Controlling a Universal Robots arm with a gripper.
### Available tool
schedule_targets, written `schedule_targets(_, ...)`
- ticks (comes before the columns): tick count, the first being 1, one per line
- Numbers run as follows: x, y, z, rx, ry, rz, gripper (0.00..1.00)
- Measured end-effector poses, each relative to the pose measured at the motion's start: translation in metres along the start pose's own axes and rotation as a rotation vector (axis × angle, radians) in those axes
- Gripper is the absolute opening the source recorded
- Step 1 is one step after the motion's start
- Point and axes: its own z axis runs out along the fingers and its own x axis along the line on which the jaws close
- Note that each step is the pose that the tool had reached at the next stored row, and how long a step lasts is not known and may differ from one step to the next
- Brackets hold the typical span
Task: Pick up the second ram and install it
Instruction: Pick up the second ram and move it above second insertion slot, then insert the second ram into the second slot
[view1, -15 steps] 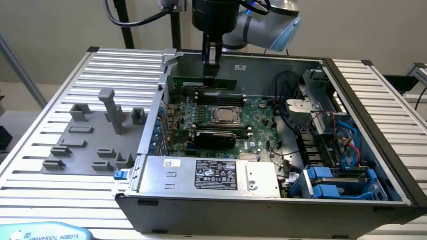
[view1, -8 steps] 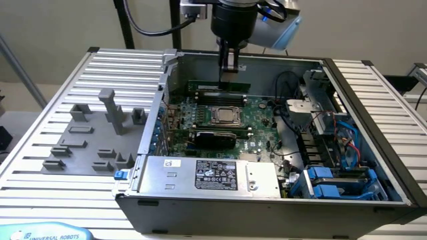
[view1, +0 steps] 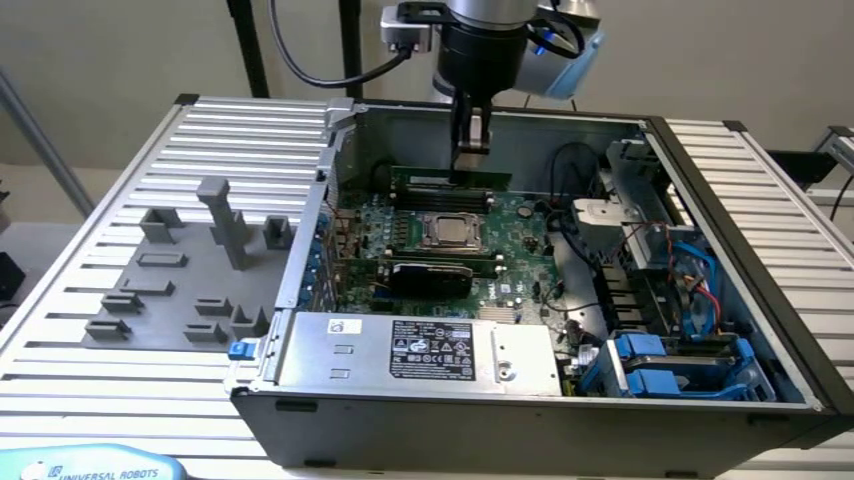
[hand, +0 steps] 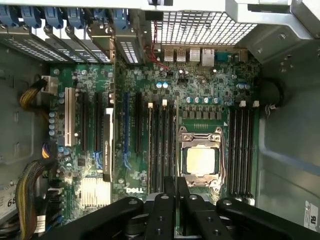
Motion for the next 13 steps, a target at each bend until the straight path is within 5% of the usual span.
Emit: schedule_targets(13, -0.0015, -0.003, 0.0045, 0.0003, -0.0002, 0.013, 0.13)
